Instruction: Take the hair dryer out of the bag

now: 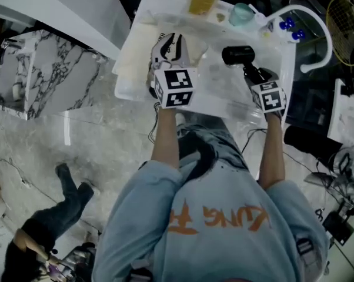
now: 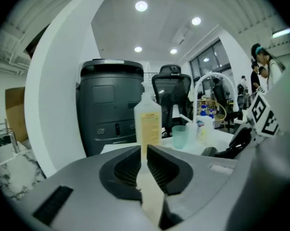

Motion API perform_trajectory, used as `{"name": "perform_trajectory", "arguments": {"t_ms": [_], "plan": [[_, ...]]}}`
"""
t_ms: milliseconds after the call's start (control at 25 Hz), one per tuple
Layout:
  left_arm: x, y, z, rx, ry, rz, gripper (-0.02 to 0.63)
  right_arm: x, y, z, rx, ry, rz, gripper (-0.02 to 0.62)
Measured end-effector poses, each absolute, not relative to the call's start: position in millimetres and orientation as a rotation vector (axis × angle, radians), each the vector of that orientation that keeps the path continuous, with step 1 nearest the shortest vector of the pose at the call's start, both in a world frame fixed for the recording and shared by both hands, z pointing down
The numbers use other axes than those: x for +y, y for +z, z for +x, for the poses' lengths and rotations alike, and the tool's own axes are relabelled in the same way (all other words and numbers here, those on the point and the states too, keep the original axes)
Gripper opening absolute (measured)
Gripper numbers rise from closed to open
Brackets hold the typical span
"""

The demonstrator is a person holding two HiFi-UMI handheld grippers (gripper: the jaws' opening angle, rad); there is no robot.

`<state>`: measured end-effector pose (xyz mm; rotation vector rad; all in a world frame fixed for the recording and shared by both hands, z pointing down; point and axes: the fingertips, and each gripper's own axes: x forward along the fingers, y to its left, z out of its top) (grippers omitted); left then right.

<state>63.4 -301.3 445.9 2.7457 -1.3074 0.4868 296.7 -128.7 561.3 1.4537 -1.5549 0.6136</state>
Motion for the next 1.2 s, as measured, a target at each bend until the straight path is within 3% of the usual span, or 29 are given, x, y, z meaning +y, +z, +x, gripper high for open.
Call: {"name": "perform_trajectory", "arguments": {"t_ms": [120,600,1200], "plan": [[-289.4,455.8,100.8,-1.183,0.475,2.780,0.005,-123.6,575.3,315.2,-1.512,0.702,1.507,0.258],[-274.3,511.1,187.0,-0.956,0.549,2.710,0.003,-122.1,627.0,359.1,-1.300,0.970,1.651,0.259],[-295.2,506.1,236.6,-0.886,0.543,2.678,0.003,-139.2,678.3,344.5,-1.294,1.114,1.613,0.279]]}}
